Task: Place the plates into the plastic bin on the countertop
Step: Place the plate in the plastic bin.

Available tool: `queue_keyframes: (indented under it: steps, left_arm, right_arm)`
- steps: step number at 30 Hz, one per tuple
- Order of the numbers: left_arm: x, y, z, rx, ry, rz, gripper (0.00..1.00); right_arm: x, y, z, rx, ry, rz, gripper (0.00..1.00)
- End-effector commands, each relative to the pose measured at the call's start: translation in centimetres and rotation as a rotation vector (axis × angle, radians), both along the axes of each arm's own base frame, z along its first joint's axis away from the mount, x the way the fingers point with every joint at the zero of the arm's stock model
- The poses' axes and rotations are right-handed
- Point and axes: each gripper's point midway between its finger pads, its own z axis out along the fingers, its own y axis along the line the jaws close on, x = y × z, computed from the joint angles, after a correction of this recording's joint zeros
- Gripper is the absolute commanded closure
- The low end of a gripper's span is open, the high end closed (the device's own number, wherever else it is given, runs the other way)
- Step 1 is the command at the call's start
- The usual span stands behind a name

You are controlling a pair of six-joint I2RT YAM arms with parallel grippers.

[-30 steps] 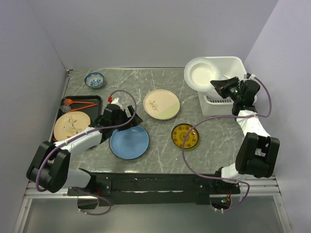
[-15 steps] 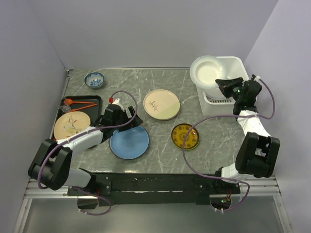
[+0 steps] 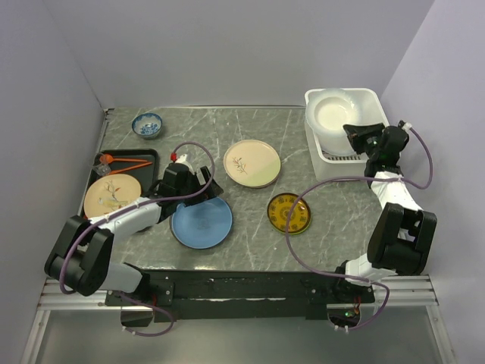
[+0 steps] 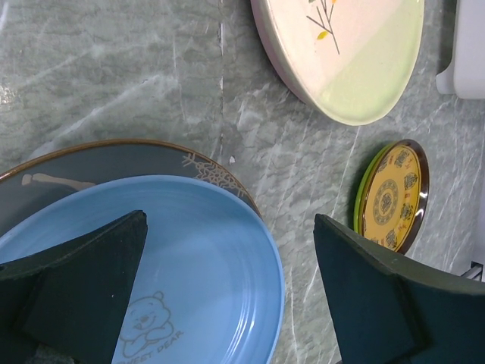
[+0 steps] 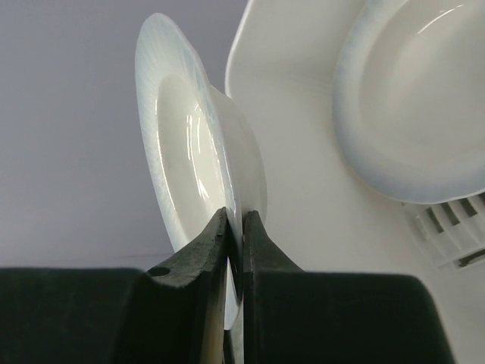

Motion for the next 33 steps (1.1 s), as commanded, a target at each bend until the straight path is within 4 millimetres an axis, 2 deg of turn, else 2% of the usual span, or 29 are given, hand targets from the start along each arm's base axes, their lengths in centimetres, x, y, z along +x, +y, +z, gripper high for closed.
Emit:
queue_keyframes:
  steps: [1,6,17,25,26,27,33]
  left_arm:
    - [0.9,-0.9,1.6,-0.015,-0.047,-0.034,0.04]
    - [0.8,-1.1,1.0,-0.013,-0.032,-0.042,0.04]
    - [1.0,-1.1,0.7,0.008,-0.021,-0.051,0.04]
    - [1.1,-1.3,0.4,0.008,-0.010,-0.057,0.04]
    - [1.2,-1.3,0.5,0.011,-0.012,-0.058,0.04]
    - [1.2,-1.1,0.4,0.018,-0.007,-0.052,0.04]
    - [1.3,-0.9,0.4,0.035,-0.008,-0.044,0.04]
  right_arm:
    - [1.4,-2.7,6.1,-0.037,-0.175,-0.098,1.00]
    - [1.9,-3.9,5.9,-0.031,-0.181,-0.143,1.00]
    - [3.6,-6.0,3.8,-0.017,-0.141,-0.226,1.00]
    - [5.9,-5.2,1.4,-0.012,-0.090,-0.189,1.00]
    - [6.2,-5.1,1.7,-0.012,-0.093,-0.183,1.00]
    - [6.6,-5.1,0.7,-0.004,-0.074,-0.177,1.00]
    - [7.2,-4.9,0.2,-0.004,-0.063,-0.157,1.00]
